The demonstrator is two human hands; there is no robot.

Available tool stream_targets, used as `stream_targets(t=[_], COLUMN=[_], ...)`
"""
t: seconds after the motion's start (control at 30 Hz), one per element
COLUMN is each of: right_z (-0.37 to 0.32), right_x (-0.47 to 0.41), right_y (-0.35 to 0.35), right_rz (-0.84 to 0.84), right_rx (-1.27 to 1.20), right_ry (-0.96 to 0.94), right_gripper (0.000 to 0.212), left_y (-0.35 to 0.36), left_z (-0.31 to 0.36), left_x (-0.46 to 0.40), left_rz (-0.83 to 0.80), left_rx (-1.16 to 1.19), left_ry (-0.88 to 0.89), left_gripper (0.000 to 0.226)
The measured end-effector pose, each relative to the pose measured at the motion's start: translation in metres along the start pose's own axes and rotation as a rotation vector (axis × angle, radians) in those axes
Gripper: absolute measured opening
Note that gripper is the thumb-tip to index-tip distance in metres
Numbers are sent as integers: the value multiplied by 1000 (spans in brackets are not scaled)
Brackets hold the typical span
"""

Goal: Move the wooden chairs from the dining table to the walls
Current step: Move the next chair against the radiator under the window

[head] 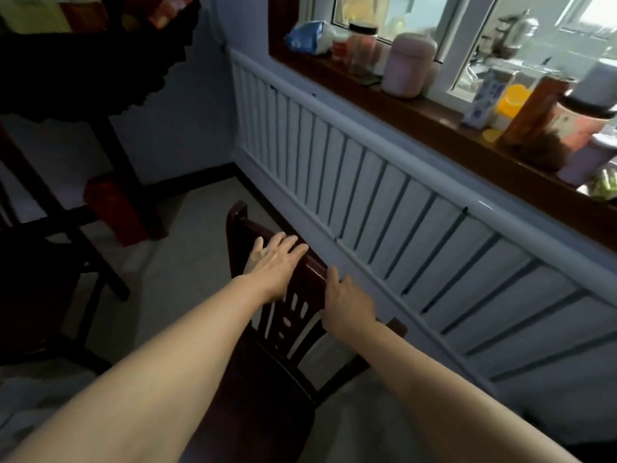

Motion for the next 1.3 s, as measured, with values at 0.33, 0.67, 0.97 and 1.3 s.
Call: stream_targets(t=[0.33, 0.67, 0.97, 1.3], right_z=[-2, 25, 99, 225], right_x=[-17, 12, 35, 12], right_y=[-5, -32, -84, -150], right_rz=[162, 118, 176, 215], right_rx=[18, -36, -30, -27], right_ry=[0, 30, 155, 231], right_gripper=[31, 39, 38, 43], left_y=[-1, -38, -95, -149], left_z=[-2, 31, 116, 228], left_x=[-41, -43, -66, -135], left_rz=[242, 221, 276, 384], left_rx=[-174, -274, -309, -280], left_ry=[169, 313, 459, 537], left_gripper=[22, 28, 21, 17])
Point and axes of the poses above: each hand's wrist, its own x-axis away from the middle knuckle, its own y-axis out of the palm, z = x × y, the point moved 4 cm from there along -x, towards the middle knuckle, and after that the axes turned 15 degrees about -x, right-handed, at the moved point
